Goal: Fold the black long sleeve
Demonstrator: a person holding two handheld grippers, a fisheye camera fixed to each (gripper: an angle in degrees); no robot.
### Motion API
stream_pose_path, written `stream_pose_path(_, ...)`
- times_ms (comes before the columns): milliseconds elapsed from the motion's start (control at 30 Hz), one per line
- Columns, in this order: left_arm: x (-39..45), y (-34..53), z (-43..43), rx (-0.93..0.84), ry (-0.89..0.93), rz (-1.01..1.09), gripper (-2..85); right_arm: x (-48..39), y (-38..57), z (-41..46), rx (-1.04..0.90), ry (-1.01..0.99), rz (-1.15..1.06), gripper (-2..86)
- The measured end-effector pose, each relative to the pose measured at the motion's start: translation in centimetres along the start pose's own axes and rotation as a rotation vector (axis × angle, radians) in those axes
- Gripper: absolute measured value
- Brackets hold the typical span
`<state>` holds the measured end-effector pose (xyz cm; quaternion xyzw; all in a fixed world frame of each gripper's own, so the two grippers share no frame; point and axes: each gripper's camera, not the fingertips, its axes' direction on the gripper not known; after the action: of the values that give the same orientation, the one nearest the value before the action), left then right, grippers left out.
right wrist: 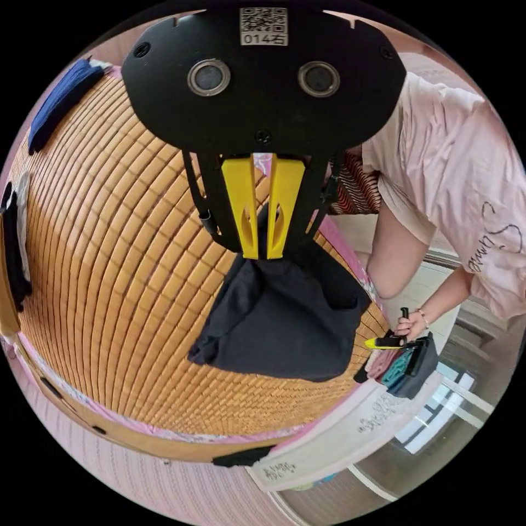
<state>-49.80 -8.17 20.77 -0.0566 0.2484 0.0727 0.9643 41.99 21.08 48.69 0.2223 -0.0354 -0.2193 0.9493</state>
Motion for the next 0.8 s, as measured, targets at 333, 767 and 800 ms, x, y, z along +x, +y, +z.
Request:
stream_pose_path(333, 4.8, 0.9, 4.9, 0.004, -0.028, -0.042, 7.2, -0.4, -0.8, 1.3, 0.121, -0.047, 0.268, 10.8)
stream_pose_path(767, 7.0, 4.6, 3.6, 0.107, -0.144, -0.082, -0.9, -4.2, -3.4, -0.6, 0.143, -0.040, 0.228, 0.3)
stream_pose_path(800, 6.7, 4.8, 4.2, 0.071, -0.156, -0.103, -0.9, -4.4, -3.8, 0.5, 0.097, -0.026, 0.222, 0.3)
